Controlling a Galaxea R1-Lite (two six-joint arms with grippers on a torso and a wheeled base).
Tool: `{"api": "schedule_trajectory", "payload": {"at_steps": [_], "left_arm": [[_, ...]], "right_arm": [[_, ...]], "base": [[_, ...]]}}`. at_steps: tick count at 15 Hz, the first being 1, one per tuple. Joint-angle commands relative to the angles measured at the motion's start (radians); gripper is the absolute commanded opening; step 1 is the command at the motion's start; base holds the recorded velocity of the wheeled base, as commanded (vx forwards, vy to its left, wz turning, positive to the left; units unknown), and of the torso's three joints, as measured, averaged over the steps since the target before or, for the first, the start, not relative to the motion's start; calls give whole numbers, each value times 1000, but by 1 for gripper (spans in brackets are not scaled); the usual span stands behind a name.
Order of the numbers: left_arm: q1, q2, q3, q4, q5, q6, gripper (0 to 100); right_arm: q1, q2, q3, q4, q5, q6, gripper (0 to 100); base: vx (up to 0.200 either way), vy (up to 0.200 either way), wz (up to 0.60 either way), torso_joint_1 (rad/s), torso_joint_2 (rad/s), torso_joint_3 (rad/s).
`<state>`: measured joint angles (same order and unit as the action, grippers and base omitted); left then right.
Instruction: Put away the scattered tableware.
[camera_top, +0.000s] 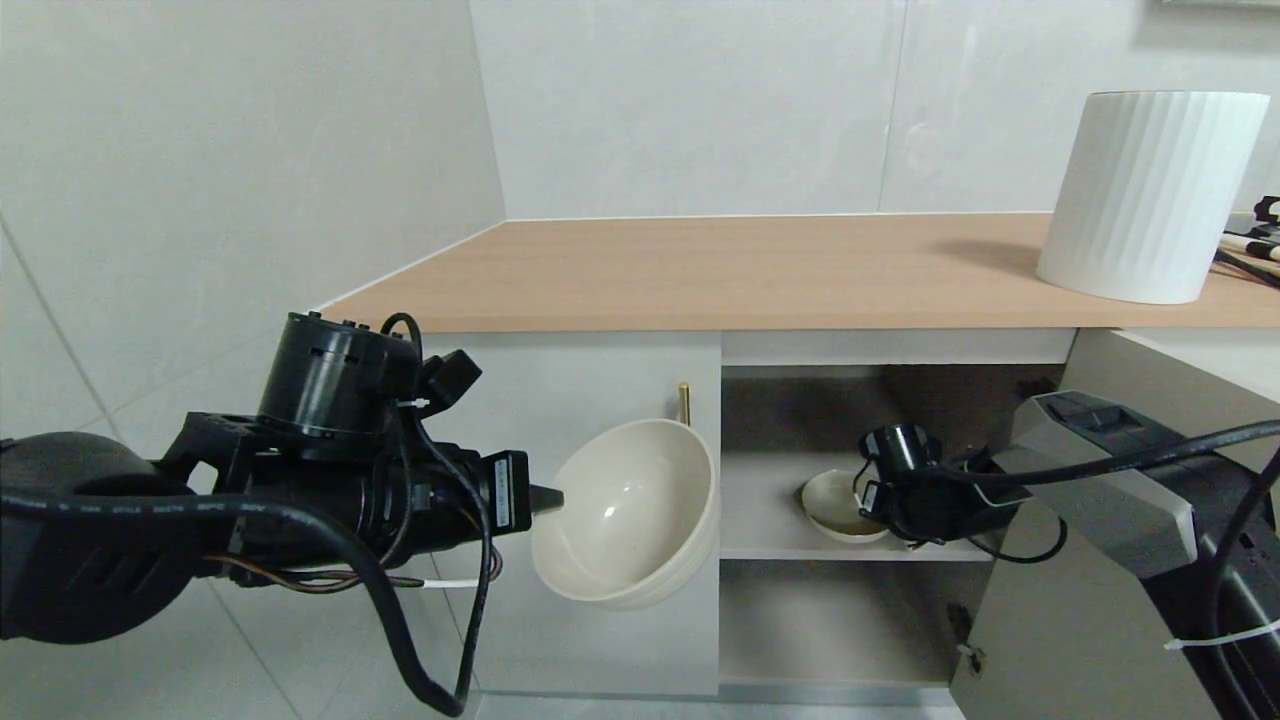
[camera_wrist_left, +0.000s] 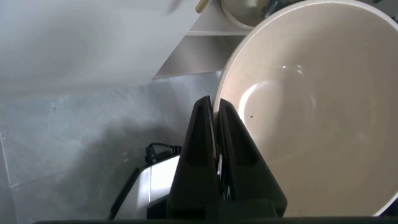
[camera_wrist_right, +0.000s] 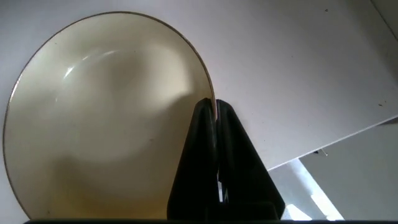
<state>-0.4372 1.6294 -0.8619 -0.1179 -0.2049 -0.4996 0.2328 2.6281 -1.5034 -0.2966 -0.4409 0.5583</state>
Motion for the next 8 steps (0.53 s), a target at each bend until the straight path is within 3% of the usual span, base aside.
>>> {"api": "schedule_trajectory", "payload": {"at_steps": [1, 6, 8], "left_arm": [[0, 3, 0, 0, -1, -1, 0], [0, 7, 0, 0, 2, -1, 0], [0, 21, -6, 0, 22, 1, 0]], "right_arm": [[0, 3, -8, -1, -1, 2, 100], [2, -22, -12, 1, -25, 37, 100], [7, -126, 58, 8, -42, 80, 100]], "base": [[0, 0, 0, 0, 0, 0], [0, 0, 0, 0, 0, 0], [0, 0, 0, 0, 0, 0]]}}
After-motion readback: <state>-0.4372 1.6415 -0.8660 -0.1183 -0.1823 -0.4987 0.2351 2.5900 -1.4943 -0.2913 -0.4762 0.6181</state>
